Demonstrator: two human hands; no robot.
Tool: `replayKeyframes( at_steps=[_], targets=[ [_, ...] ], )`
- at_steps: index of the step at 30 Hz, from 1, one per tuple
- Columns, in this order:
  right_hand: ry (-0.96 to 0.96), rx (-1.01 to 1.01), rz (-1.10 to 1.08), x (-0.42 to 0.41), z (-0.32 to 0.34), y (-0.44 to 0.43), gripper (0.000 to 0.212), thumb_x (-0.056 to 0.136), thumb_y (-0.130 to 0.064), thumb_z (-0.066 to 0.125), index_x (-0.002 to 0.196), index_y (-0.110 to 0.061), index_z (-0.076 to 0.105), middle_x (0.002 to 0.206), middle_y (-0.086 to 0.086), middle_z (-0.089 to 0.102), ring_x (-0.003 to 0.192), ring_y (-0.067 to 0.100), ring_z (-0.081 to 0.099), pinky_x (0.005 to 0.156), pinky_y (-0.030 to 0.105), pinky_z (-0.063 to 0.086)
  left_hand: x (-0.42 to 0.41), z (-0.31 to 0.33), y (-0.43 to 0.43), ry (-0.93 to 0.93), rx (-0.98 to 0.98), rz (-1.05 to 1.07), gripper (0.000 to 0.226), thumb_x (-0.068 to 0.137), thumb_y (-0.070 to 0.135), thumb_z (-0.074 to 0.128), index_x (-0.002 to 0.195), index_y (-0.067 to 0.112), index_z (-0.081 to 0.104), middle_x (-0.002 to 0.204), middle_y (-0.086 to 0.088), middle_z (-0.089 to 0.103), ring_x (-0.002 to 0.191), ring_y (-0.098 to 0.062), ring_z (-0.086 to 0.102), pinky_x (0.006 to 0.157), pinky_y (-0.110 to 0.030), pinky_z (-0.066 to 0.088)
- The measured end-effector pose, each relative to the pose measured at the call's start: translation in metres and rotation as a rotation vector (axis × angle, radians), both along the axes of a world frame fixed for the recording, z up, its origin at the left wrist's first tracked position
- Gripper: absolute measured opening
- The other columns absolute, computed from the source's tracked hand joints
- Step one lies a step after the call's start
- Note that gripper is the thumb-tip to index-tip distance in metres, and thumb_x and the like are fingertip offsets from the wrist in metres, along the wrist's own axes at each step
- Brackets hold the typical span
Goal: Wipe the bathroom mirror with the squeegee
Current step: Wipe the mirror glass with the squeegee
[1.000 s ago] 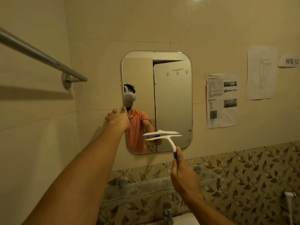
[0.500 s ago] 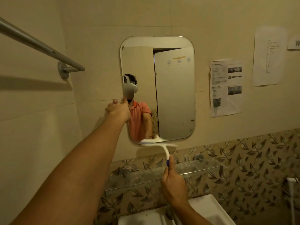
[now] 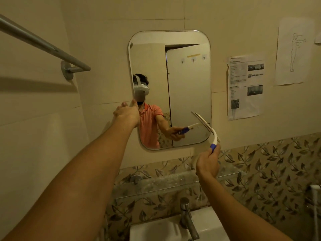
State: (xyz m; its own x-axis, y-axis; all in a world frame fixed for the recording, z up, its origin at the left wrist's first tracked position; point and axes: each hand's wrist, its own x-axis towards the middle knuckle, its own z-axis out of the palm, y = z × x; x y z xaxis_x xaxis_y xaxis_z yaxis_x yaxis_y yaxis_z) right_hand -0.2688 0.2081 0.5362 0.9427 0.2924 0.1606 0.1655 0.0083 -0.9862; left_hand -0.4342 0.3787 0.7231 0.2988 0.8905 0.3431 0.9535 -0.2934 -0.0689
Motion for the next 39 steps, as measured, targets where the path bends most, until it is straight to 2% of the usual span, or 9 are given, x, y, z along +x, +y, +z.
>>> replayKeyframes(
  at_steps=[4, 7, 10, 12, 15, 19, 24, 32, 39],
  targets=[
    [0.033, -0.038, 0.012, -0.009, 0.006, 0.012, 0.054, 0.110, -0.039, 0.024, 0.161, -0.038, 0.005, 0.116, 0.018, 0.062, 0.091, 0.036, 0.065, 0.082, 0.054, 0.059, 0.002, 0.001, -0.002, 0.005, -0.002, -0.003, 0.093, 0.094, 0.022, 0.060, 0.158, 0.031, -0.007, 0.164, -0.021, 0.003, 0.146, -0.043, 0.021, 0.111, -0.055, 0.033],
    [0.012, -0.047, 0.025, -0.019, 0.006, 0.018, 0.054, 0.111, -0.036, 0.024, 0.161, -0.037, 0.003, 0.096, 0.013, 0.061, 0.075, 0.028, 0.062, 0.075, 0.050, 0.060, 0.001, 0.003, -0.003, 0.015, 0.001, -0.001, 0.090, 0.094, 0.018, 0.059, 0.159, 0.031, -0.002, 0.164, -0.021, 0.005, 0.145, -0.042, 0.022, 0.110, -0.054, 0.035],
    [-0.044, -0.057, 0.068, -0.035, 0.003, 0.021, 0.055, 0.111, -0.035, 0.023, 0.162, -0.034, 0.002, 0.081, 0.003, 0.053, 0.068, 0.020, 0.057, 0.060, 0.034, 0.048, -0.001, 0.004, -0.003, 0.017, -0.004, 0.009, 0.092, 0.095, 0.017, 0.058, 0.158, 0.031, -0.007, 0.164, -0.020, 0.002, 0.146, -0.042, 0.022, 0.110, -0.054, 0.034],
    [-0.083, -0.083, 0.097, -0.050, 0.000, 0.023, 0.056, 0.112, -0.035, 0.023, 0.163, -0.032, 0.001, 0.081, 0.000, 0.051, 0.068, 0.017, 0.054, 0.056, 0.030, 0.042, -0.001, 0.004, -0.002, 0.018, -0.004, 0.009, 0.090, 0.096, 0.020, 0.057, 0.158, 0.032, -0.007, 0.165, -0.020, 0.001, 0.145, -0.042, 0.023, 0.110, -0.054, 0.035],
    [-0.074, -0.080, 0.144, -0.074, -0.005, 0.027, 0.057, 0.111, -0.038, 0.022, 0.163, -0.033, -0.001, 0.090, 0.007, 0.060, 0.073, 0.021, 0.059, 0.069, 0.039, 0.053, 0.000, 0.003, -0.003, 0.012, -0.002, 0.008, 0.093, 0.096, 0.022, 0.059, 0.159, 0.030, -0.009, 0.164, -0.022, 0.002, 0.145, -0.044, 0.024, 0.111, -0.056, 0.034],
    [-0.094, -0.083, 0.204, -0.100, -0.015, 0.030, 0.056, 0.111, -0.036, 0.023, 0.162, -0.034, -0.002, 0.076, 0.001, 0.056, 0.063, 0.016, 0.057, 0.055, 0.029, 0.045, -0.001, 0.003, -0.004, 0.010, -0.015, 0.004, 0.097, 0.095, 0.016, 0.059, 0.158, 0.030, -0.013, 0.164, -0.021, -0.002, 0.147, -0.044, 0.018, 0.114, -0.057, 0.031],
    [-0.101, -0.152, 0.302, -0.135, -0.037, 0.036, 0.058, 0.111, -0.039, 0.023, 0.161, -0.037, -0.005, 0.079, 0.004, 0.060, 0.064, 0.015, 0.059, 0.051, 0.025, 0.043, 0.002, 0.005, -0.006, 0.015, -0.007, 0.013, 0.091, 0.096, 0.019, 0.058, 0.159, 0.029, -0.007, 0.164, -0.022, -0.001, 0.147, -0.043, 0.018, 0.114, -0.054, 0.031],
    [-0.110, -0.186, 0.426, -0.172, -0.054, 0.041, 0.059, 0.109, -0.042, 0.022, 0.160, -0.040, -0.008, 0.082, 0.000, 0.060, 0.070, 0.016, 0.064, 0.066, 0.035, 0.059, -0.002, 0.000, -0.006, 0.009, 0.009, 0.000, 0.093, 0.095, 0.019, 0.059, 0.159, 0.028, -0.007, 0.165, -0.021, 0.001, 0.147, -0.043, 0.021, 0.111, -0.054, 0.033],
    [-0.171, -0.310, 0.520, -0.159, -0.064, 0.027, 0.058, 0.109, -0.046, 0.022, 0.161, -0.042, -0.003, 0.092, 0.002, 0.065, 0.079, 0.016, 0.064, 0.073, 0.035, 0.055, -0.004, -0.004, -0.005, 0.009, -0.023, -0.005, 0.092, 0.097, 0.021, 0.056, 0.158, 0.029, -0.012, 0.165, -0.021, -0.001, 0.148, -0.043, 0.019, 0.114, -0.055, 0.031]
  ],
)
